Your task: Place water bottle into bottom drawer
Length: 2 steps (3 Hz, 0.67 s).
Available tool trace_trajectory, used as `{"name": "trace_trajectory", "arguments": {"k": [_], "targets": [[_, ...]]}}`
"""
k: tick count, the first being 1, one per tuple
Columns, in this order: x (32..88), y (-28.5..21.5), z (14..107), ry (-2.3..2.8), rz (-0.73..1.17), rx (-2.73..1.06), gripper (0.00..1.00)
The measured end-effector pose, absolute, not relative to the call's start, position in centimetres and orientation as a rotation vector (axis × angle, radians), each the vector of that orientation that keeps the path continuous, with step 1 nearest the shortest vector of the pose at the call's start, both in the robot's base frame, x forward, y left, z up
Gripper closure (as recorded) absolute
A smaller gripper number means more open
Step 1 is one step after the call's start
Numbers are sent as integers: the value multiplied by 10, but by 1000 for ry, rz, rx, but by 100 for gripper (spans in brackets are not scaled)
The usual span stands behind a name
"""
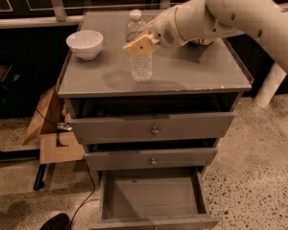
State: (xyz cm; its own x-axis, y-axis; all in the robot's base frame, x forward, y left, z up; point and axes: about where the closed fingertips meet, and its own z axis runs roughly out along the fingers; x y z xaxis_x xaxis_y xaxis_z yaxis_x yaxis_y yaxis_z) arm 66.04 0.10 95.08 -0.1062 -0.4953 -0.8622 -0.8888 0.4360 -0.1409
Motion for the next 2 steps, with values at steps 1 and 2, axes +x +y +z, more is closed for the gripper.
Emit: {"name": "trace_trajectory", "arguments": {"k": [1,2], "targets": [[621,0,983,1704,569,-1252,100],[573,-11,1014,1700,561,-1253,100]]}}
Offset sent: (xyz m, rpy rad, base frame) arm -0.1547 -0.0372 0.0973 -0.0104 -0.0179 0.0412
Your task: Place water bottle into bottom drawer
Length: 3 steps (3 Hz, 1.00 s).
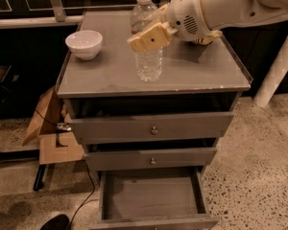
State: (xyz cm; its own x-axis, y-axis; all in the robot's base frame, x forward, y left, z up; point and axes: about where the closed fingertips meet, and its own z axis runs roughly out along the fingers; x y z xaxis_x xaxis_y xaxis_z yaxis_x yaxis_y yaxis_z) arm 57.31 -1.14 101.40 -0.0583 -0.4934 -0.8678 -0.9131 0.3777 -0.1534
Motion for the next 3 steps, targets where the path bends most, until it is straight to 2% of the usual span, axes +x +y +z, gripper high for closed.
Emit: {"name": "trace_trajectory", "arguments": {"k": [2,3], "targets": [[493,-43,1007,1741,477,-1167,100],[491,-61,962,1774,462,-1093,100]]}}
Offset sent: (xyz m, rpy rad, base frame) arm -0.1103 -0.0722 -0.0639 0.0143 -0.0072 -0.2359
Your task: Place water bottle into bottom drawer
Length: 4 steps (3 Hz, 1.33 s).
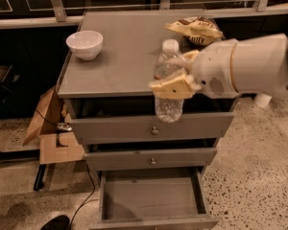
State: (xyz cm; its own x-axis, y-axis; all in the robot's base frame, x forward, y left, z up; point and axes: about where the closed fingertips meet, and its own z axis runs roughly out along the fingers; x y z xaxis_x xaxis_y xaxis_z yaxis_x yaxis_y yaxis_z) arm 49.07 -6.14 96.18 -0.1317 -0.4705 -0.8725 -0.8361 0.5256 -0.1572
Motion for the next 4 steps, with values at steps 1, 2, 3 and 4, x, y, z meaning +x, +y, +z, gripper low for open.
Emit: {"name": "trace_trajectory", "arguments": {"k": [1,2,3,4], "targets": [[509,-76,896,1814,491,-1021,100],[509,-76,896,1814,491,-1021,100],[508,-82,870,1809,495,-1028,100],[508,-91,822,1782,525,-1022,100]]}}
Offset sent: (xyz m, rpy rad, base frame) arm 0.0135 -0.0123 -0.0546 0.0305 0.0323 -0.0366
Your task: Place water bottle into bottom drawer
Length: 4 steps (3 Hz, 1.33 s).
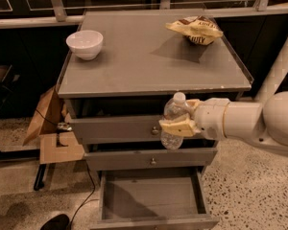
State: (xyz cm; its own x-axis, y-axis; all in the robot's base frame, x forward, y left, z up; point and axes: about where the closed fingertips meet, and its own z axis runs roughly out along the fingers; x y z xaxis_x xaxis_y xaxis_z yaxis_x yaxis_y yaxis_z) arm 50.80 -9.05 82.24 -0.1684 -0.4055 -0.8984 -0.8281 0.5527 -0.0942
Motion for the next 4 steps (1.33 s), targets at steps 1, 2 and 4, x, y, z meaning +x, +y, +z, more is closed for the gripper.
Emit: {"name": "trace_trajectory", "arguments": {"k": [1,2,4], "targets": [[507,-105,756,1750,586,-1019,100],[503,-117,693,1743,663,-1015,100],[493,-123,637,1750,734,-1020,100]]}}
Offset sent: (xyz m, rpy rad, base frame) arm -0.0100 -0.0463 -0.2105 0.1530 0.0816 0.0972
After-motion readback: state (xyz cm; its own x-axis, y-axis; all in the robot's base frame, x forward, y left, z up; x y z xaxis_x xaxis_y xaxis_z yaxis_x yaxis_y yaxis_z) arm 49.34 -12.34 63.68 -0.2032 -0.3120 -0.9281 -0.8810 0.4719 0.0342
